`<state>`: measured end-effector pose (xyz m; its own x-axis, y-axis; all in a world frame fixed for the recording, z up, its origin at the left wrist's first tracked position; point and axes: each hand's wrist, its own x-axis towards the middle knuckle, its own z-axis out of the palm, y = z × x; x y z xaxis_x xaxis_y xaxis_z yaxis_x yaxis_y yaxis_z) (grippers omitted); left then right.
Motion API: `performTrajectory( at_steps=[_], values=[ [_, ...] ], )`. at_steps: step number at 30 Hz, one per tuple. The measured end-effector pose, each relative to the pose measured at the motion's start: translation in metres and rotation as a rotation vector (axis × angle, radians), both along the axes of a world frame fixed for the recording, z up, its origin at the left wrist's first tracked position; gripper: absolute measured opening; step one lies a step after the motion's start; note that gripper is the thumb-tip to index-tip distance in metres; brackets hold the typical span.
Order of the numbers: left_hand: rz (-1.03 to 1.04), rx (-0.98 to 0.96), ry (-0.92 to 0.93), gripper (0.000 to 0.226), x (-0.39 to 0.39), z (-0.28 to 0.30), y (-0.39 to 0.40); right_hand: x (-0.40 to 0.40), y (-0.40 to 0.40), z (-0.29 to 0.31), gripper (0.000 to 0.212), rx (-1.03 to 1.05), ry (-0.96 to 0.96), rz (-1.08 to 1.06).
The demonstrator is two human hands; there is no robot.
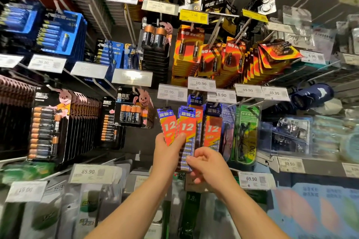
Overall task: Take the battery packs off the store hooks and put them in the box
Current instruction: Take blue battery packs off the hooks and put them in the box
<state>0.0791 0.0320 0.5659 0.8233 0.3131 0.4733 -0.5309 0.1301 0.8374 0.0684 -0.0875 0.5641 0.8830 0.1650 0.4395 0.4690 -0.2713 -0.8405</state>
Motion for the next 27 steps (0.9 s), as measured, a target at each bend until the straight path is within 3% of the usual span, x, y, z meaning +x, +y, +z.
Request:
performTrajectory(
  at_steps=[3, 7, 9, 16, 22, 27],
  values=[
    [-0.054, -0.029, 0.013, 0.018, 0.001, -0.001, -0.006, 0.001, -0.002, -0.002, 0.013, 0.045, 0.055, 0.016],
    [-0.096, -0.011, 0.043, 0.058, 0.002, -0.006, -0.009, 0.004, -0.006, 0.003, 0.011, 0.123, 0.104, 0.01],
    [-0.086, -0.005, 0.031, 0.064, 0.005, -0.008, -0.006, 0.006, -0.007, 0.007, 0.017, 0.103, 0.091, -0.005],
    [0.031, 0.026, 0.005, 0.034, 0.017, -0.008, 0.009, 0.01, -0.01, 0.027, 0.017, 0.11, -0.031, -0.077],
    [0.057, -0.011, -0.006, 0.033, 0.015, -0.005, 0.026, 0.013, -0.009, 0.04, 0.028, 0.133, -0.041, -0.116],
    [0.047, 0.011, 0.009, 0.03, 0.011, -0.008, 0.032, 0.021, -0.007, 0.044, 0.023, 0.155, -0.021, -0.121]
  ],
)
